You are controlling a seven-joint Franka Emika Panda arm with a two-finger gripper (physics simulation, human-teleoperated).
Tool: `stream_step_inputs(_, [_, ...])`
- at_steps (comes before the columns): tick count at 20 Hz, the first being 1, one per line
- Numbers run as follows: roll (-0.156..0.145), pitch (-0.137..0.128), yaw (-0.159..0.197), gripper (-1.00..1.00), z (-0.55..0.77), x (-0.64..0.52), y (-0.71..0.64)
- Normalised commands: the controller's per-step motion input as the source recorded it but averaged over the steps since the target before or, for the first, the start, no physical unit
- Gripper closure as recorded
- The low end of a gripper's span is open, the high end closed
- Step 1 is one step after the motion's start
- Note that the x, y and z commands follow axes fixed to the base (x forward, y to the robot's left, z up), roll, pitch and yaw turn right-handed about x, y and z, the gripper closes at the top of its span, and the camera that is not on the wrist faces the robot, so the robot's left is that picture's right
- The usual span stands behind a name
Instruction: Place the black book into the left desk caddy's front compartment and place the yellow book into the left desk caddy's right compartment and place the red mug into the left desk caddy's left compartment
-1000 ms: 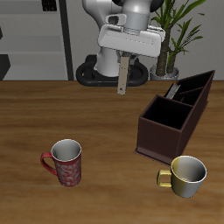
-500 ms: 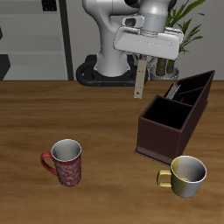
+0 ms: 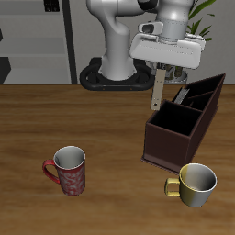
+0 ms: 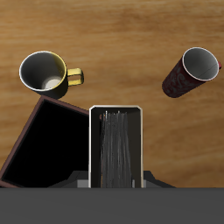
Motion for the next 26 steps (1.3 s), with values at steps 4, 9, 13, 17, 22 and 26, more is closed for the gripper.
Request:
stream_step_inputs(4, [0.020, 0.022, -0.036, 1.00, -0.09, 0.16, 0.30])
stream_step_inputs(9, [0.049, 0.003, -0.007, 1.00, 0.01, 0.02, 0.37])
stream_step_inputs(13, [0.040, -0.032, -0.010, 1.00, 0.10, 0.02, 0.31])
stream_step_inputs(17, [0.036, 0.016, -0.031, 1.00, -0.12, 0.10, 0.19])
stream_step_inputs(22, [0.005, 0.006, -0.009, 1.00, -0.13, 0.05, 0.09])
stream_step_inputs(26, [0.012, 0.007, -0.017, 1.00, -0.15, 0.06, 0.02])
